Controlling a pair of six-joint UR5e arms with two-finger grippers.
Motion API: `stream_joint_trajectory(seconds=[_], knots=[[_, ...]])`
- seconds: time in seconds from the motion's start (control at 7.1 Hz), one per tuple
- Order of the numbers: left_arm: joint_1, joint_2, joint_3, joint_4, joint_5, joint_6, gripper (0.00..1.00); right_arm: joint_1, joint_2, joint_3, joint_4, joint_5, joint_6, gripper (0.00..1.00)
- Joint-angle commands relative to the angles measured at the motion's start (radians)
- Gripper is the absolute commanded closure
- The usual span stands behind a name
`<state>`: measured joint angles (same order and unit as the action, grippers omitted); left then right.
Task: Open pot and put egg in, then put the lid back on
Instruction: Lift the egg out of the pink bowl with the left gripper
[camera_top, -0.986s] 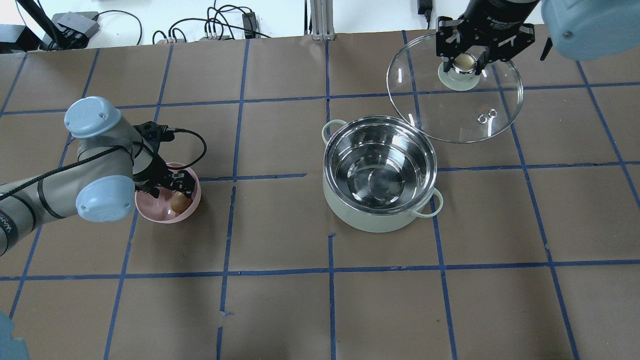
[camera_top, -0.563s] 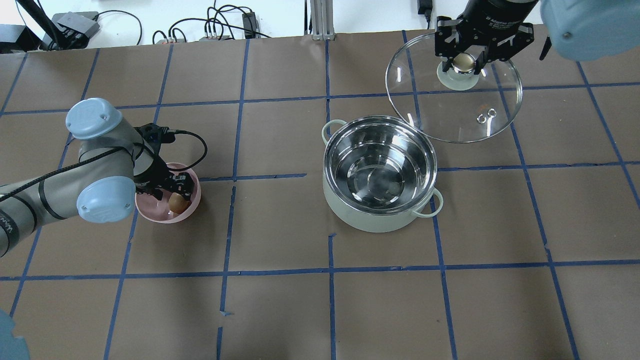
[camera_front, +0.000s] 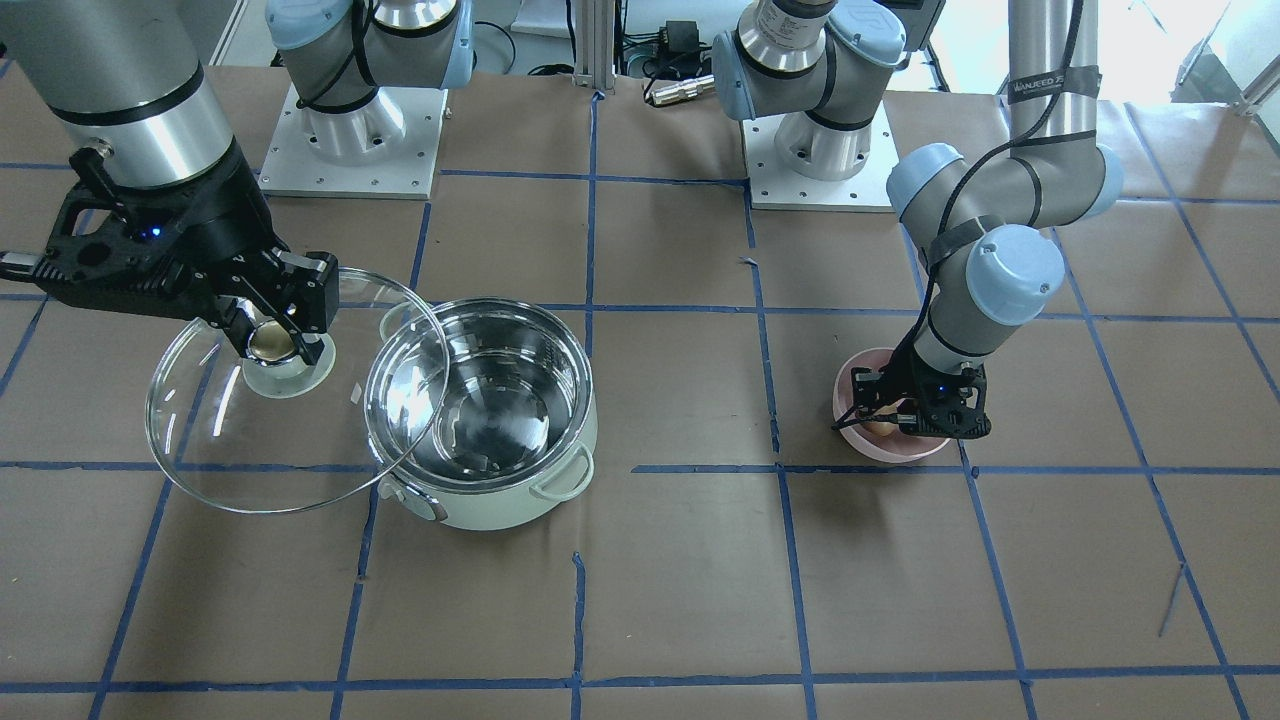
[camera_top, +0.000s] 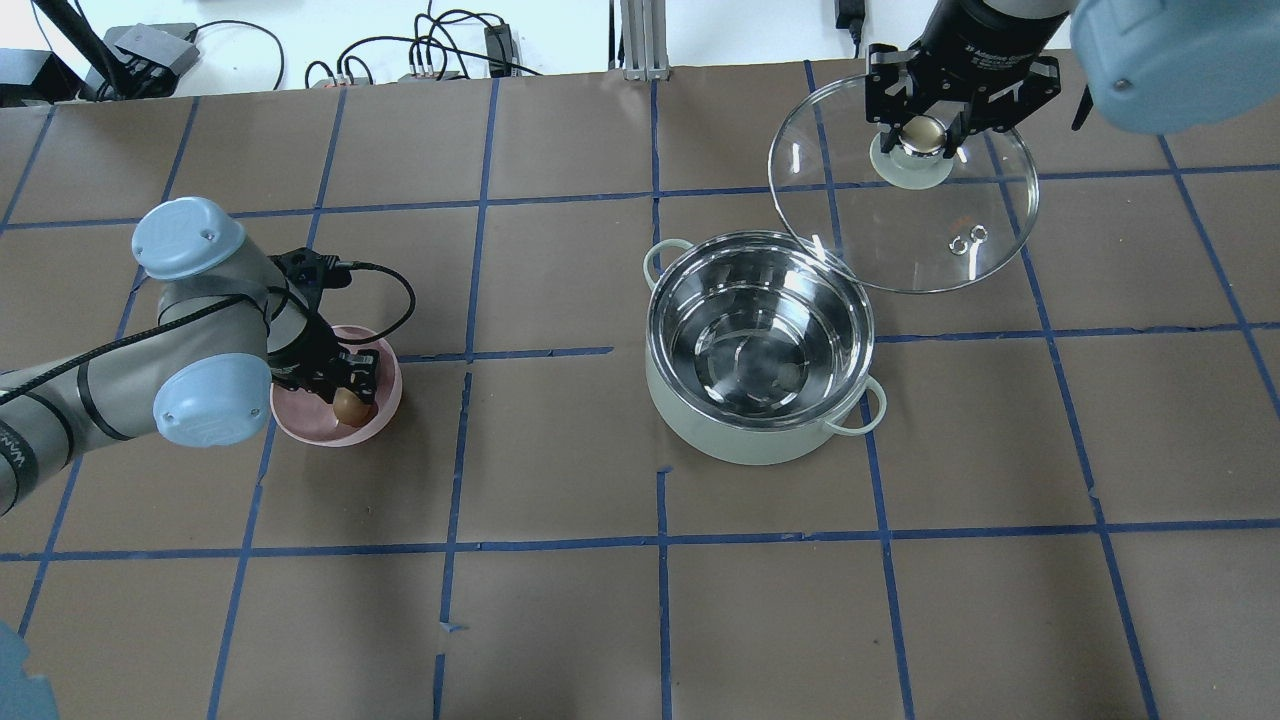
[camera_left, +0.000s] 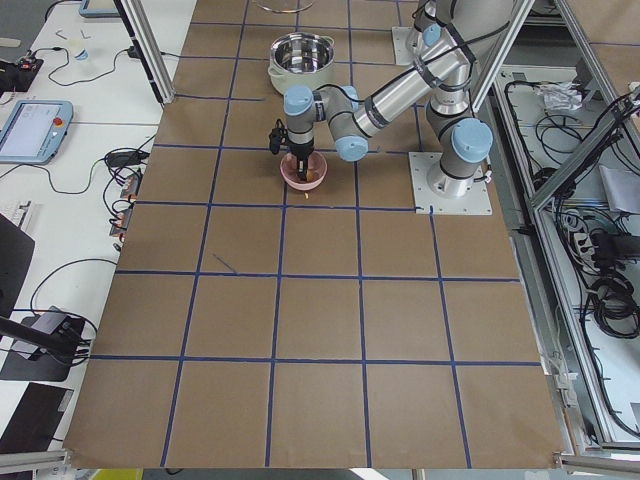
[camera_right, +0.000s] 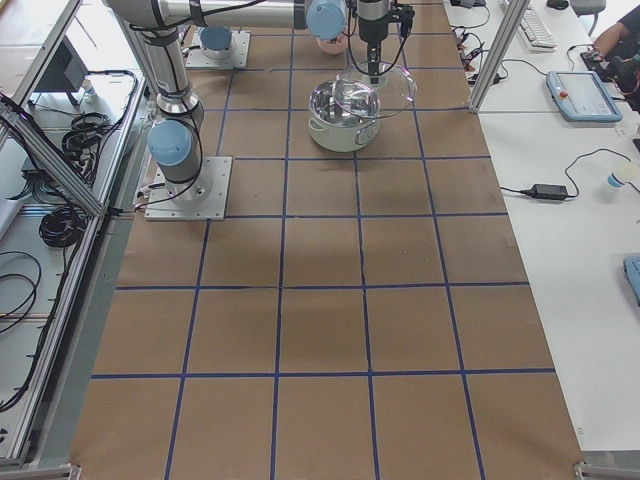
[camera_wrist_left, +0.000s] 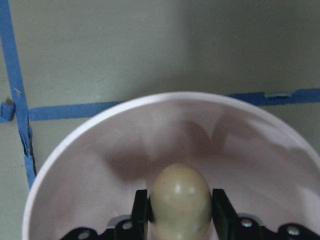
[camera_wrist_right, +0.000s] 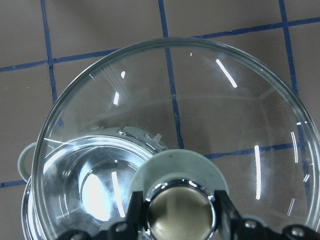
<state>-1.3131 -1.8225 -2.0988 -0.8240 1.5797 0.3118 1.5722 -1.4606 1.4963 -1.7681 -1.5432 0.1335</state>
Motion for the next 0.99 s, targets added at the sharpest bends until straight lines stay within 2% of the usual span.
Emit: stream_joint_trajectory(seconds=[0.0,0.14,0.28,0.7,0.85], knots=[[0.000,0.011,0.012,-0.001,0.000,-0.005,0.80,-0.001,0.003,0.010,-0.020,-0.002,-0.014,0.54],[-0.005,0.025,0.020,-0.009,0.000,-0.011,0.80,-0.001,0.003,0.010,-0.021,-0.002,-0.015,0.54],[-0.029,0.054,0.072,-0.102,-0.001,-0.029,0.80,-0.003,0.002,0.009,-0.021,-0.002,-0.014,0.54],[-0.127,0.092,0.296,-0.292,-0.010,-0.088,0.81,-0.001,-0.001,0.010,-0.019,-0.003,-0.014,0.54],[-0.177,0.091,0.336,-0.297,-0.015,-0.177,0.83,-0.003,-0.001,0.010,-0.019,-0.012,-0.015,0.54]])
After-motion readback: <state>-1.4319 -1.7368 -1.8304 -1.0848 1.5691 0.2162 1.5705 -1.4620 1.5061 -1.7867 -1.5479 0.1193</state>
